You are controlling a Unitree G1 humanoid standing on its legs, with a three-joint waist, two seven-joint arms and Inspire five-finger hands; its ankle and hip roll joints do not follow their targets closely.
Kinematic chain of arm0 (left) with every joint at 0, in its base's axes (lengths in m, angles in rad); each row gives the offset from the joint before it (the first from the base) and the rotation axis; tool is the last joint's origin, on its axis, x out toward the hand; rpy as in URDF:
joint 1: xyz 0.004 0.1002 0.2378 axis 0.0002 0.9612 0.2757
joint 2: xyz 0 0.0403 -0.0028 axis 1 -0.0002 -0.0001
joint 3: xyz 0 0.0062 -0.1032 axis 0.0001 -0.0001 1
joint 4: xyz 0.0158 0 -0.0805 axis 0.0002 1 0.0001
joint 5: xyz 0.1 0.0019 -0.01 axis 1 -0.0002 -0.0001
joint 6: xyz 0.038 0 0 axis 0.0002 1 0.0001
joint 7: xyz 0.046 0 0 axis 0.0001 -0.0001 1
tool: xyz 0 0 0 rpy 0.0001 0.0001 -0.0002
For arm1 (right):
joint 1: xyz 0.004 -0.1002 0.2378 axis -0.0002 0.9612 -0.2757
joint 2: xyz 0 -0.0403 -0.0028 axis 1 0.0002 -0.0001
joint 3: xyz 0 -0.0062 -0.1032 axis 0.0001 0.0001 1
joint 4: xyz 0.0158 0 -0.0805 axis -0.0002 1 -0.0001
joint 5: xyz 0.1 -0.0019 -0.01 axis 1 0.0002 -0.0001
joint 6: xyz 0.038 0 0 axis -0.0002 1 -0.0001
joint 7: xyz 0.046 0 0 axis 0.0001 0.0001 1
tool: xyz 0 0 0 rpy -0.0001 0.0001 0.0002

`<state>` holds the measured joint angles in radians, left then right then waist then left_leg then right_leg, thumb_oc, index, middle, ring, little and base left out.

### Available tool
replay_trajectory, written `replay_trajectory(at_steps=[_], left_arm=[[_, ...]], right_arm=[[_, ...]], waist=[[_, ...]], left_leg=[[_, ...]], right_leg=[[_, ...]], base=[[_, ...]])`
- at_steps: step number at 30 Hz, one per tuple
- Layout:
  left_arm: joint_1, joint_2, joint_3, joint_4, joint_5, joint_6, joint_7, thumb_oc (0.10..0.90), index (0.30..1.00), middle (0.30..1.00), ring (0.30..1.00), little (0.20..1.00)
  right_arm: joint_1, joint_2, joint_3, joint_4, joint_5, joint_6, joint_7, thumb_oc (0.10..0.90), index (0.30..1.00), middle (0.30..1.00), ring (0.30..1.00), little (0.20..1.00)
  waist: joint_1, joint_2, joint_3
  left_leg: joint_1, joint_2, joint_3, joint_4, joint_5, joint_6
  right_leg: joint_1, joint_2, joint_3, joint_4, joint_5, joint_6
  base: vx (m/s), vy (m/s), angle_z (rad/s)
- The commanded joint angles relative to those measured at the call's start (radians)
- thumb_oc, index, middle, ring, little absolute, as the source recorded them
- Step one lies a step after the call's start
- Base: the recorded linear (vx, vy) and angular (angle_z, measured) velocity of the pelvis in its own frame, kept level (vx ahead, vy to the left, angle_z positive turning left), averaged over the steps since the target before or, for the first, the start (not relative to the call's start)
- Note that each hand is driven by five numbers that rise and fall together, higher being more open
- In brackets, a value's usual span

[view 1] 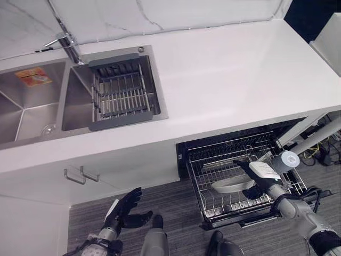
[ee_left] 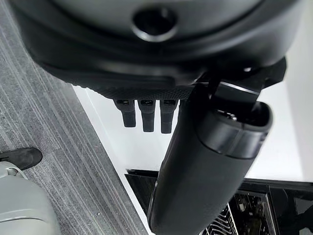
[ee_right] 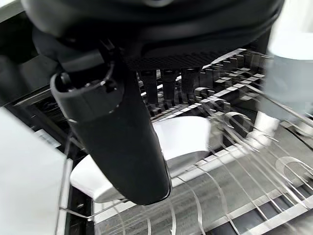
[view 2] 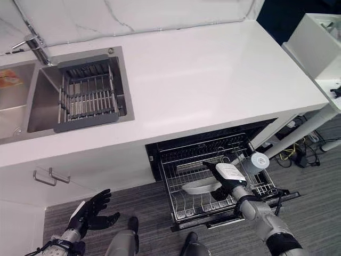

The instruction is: Place the dishes in the dishwasher.

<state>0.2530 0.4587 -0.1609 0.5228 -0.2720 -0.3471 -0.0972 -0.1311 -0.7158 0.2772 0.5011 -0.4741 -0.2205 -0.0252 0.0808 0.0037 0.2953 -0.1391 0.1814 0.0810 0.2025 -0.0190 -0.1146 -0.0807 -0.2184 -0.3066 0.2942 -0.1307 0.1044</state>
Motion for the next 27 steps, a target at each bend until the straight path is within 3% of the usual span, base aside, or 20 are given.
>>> replay_trajectory(at_steps=[1,6,15,22,27], left_arm=[[0.016,0.047,0.021,-0.089,-0.042,-0.046,-0.003,0.8,0.9,0.9,0.9,0.9],[0.023,0.04,0.041,-0.088,-0.031,-0.032,-0.009,0.8,0.9,0.9,0.9,0.9],[0.011,0.036,0.048,-0.063,-0.016,-0.03,-0.012,0.8,0.9,0.9,0.9,0.9],[0.018,0.018,0.07,-0.041,-0.004,-0.031,-0.009,0.8,0.9,0.9,0.9,0.9],[0.014,-0.003,0.08,-0.019,0.012,-0.03,-0.001,0.8,0.9,0.9,0.9,0.9]], right_arm=[[-0.052,-0.062,-0.09,-0.099,0.102,0.002,0.007,0.8,0.9,0.9,0.9,0.9],[0.008,-0.074,-0.187,-0.224,0.16,0.022,0.046,0.8,0.9,0.9,0.9,0.9],[0.023,-0.114,-0.266,-0.347,0.188,0.051,0.064,0.8,0.9,0.9,0.9,0.9],[0.084,-0.112,-0.405,-0.439,0.204,0.164,-0.027,0.8,0.9,0.9,0.9,0.9],[0.126,-0.058,-0.495,-0.451,0.276,0.264,-0.129,0.8,0.9,0.9,0.9,0.9]], waist=[[0.009,-0.01,-0.047],[-0.023,-0.017,-0.053],[-0.053,-0.021,-0.065],[-0.084,-0.024,-0.073],[-0.11,-0.024,-0.069]], left_leg=[[0.003,0.047,0.067,0.097,-0.17,0.026],[0.014,0.056,0.091,0.097,-0.177,0.027],[0.033,0.061,0.122,0.097,-0.187,0.027],[0.04,0.065,0.148,0.097,-0.198,0.029],[0.049,0.068,0.167,0.097,-0.204,0.031]], right_leg=[[0.011,-0.027,-0.024,0.006,-0.081,0.056],[0.003,-0.024,-0.005,0.006,-0.079,0.061],[-0.001,-0.024,0.011,0.006,-0.081,0.066],[-0.005,-0.022,0.025,0.006,-0.083,0.069],[-0.007,-0.016,0.042,0.006,-0.083,0.069]], base=[[0.01,0.02,-0.1],[0.02,0.016,-0.17],[0.01,0.011,-0.16],[0.0,0.017,-0.09],[0.0,0.016,-0.08]])
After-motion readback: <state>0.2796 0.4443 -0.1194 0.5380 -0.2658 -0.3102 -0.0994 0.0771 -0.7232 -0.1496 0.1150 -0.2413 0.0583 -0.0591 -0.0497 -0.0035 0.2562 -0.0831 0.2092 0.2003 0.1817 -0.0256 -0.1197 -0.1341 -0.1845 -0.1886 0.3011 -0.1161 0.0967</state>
